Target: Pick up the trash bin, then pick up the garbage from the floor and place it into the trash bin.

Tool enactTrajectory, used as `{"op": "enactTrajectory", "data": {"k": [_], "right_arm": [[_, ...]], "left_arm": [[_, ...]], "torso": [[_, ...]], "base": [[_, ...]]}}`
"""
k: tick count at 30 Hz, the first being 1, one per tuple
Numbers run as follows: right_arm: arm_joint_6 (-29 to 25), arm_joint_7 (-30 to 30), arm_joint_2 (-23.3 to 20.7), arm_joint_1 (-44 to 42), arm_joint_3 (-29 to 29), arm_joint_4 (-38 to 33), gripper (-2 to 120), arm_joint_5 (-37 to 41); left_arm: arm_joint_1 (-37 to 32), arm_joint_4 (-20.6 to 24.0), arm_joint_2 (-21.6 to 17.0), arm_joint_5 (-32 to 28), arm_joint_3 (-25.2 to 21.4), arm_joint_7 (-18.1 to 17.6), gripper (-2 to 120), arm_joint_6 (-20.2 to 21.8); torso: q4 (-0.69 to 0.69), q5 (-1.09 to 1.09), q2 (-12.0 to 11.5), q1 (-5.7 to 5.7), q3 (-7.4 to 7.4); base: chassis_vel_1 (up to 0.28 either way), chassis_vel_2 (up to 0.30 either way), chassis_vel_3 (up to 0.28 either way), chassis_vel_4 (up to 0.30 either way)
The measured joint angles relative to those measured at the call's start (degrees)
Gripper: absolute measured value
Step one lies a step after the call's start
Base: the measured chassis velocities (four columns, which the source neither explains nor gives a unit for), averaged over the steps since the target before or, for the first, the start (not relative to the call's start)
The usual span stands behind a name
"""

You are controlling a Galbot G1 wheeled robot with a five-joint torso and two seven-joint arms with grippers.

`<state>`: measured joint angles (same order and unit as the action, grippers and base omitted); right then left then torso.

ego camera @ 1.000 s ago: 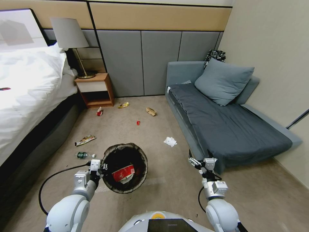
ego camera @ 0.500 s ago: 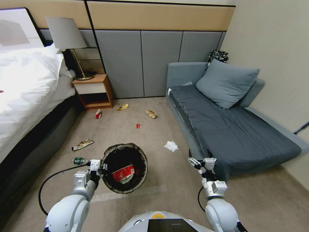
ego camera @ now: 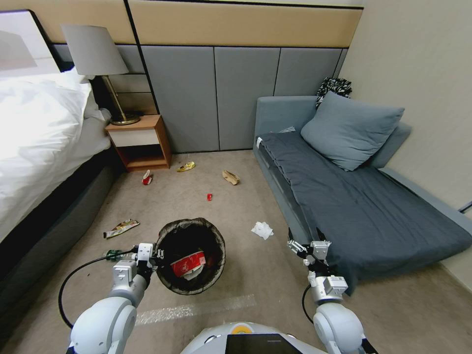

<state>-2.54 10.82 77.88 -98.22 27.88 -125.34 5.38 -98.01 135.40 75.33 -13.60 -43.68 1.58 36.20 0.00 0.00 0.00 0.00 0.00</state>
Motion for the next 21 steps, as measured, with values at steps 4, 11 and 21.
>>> {"op": "enactTrajectory", "data": {"k": [4, 11, 21], "right_arm": [[-0.01, 0.04, 0.01, 0.02, -0.08, 0.0, 100, -0.04], [-0.01, 0.19, 0.02, 0.15, -0.23, 0.06, 100, -0.14], [-0.01, 0.52, -0.02, 0.31, -0.77, 0.06, 100, -0.38]], "left_arm": [[0.06, 0.04, -0.03, 0.0, 0.03, 0.01, 1, 0.0], [0.1, 0.05, -0.08, 0.0, 0.01, 0.02, 1, -0.06], [0.14, 0.02, -0.18, -0.02, -0.04, 0.04, 1, -0.17]], "torso": [[-0.01, 0.0, 0.0, 0.0, 0.0], [0.0, 0.0, 0.0, 0.0, 0.0], [-0.01, 0.01, 0.0, 0.0, 0.0]], "base": [[-0.108, 0.084, 0.1, -0.105], [-0.096, 0.1, 0.103, -0.099], [-0.094, 0.101, 0.098, -0.096]]}}
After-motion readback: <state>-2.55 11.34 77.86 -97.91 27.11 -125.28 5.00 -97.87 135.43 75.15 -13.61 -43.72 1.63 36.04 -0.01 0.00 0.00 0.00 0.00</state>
